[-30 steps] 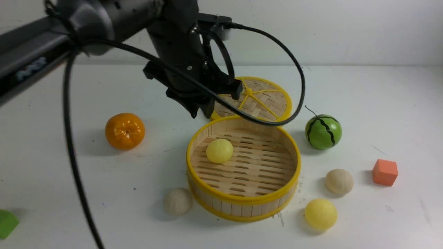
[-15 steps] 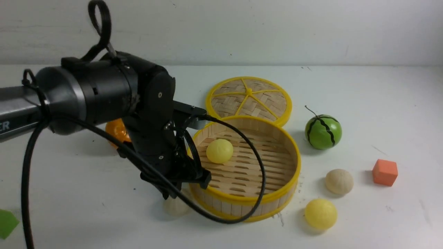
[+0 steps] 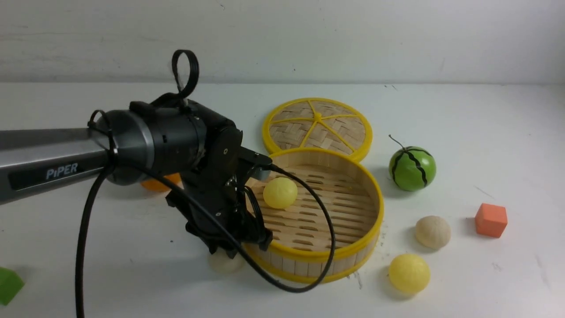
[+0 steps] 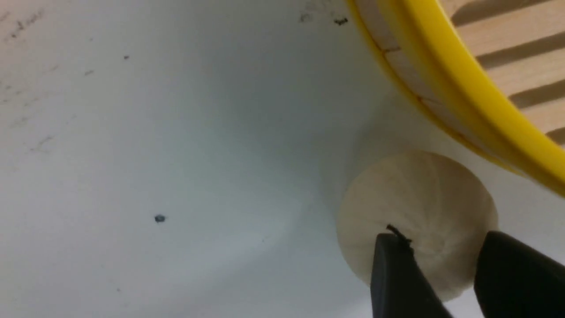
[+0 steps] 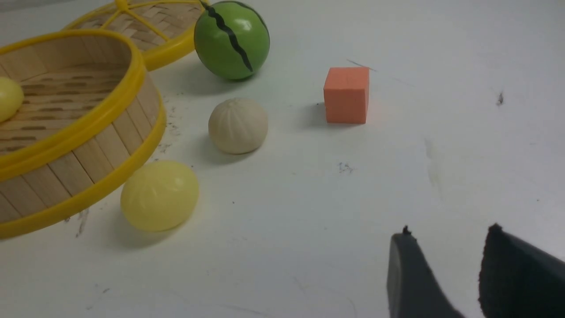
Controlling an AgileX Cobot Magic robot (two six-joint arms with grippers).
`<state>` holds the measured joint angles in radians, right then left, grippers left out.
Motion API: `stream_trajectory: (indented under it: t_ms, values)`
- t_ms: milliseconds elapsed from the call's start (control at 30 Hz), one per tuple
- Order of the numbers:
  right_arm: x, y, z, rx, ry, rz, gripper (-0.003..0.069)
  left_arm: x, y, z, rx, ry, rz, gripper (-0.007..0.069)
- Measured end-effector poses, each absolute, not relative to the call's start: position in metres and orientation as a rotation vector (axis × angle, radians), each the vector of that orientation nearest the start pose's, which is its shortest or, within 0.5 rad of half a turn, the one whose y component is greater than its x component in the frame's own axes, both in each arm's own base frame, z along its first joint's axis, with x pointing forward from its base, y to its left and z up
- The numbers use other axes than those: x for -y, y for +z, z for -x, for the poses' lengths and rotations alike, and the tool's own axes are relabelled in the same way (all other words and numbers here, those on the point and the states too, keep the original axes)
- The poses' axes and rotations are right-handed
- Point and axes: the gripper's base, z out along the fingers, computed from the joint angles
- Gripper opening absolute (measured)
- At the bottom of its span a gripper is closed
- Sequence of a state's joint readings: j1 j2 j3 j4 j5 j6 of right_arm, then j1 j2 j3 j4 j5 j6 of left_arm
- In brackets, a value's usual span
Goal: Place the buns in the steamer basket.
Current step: Use the left arm to grab a steamed stuffed bun
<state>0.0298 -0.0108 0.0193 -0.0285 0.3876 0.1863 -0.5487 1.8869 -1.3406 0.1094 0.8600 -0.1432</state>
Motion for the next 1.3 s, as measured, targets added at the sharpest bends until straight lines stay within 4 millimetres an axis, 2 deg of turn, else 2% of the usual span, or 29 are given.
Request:
stream_trajectory:
  t_ms: [333,500,667,767,1000,1167,1267,1300]
  values:
    - [-0.001,0.172,-0.052,-1.877,0.12,-0.13,0.0241,0.195,0.221,-0.334,-2.824,0.006,-0.639,0.0257]
    - [-0.001,0.172,-0.052,-1.877,0.121,-0.131,0.0241,0.195,0.208,-0.339,-2.85,0.006,-0.658,0.0257]
    - [-0.001,0.172,-0.052,-1.877,0.121,-0.131,0.0241,0.184,0.194,-0.35,-2.89,-0.022,-0.603,0.0257]
    - [-0.001,0.172,-0.052,-1.877,0.121,-0.131,0.0241,0.18,0.194,-0.353,-2.886,-0.035,-0.58,0.0257]
    - [-0.001,0.172,-0.052,-1.877,0.121,-0.131,0.0241,0.183,0.194,-0.352,-2.883,-0.089,-0.609,0.0253]
    - [-0.001,0.172,-0.052,-1.877,0.121,-0.131,0.0241,0.184,0.194,-0.352,-2.883,-0.098,-0.615,0.0202]
    - [-0.001,0.172,-0.052,-1.877,0.121,-0.131,0.0241,0.184,0.194,-0.352,-2.884,-0.101,-0.613,0.0119]
    - [-0.001,0.172,-0.052,-1.877,0.121,-0.131,0.0241,0.184,0.194,-0.352,-2.887,-0.103,-0.612,0.0069]
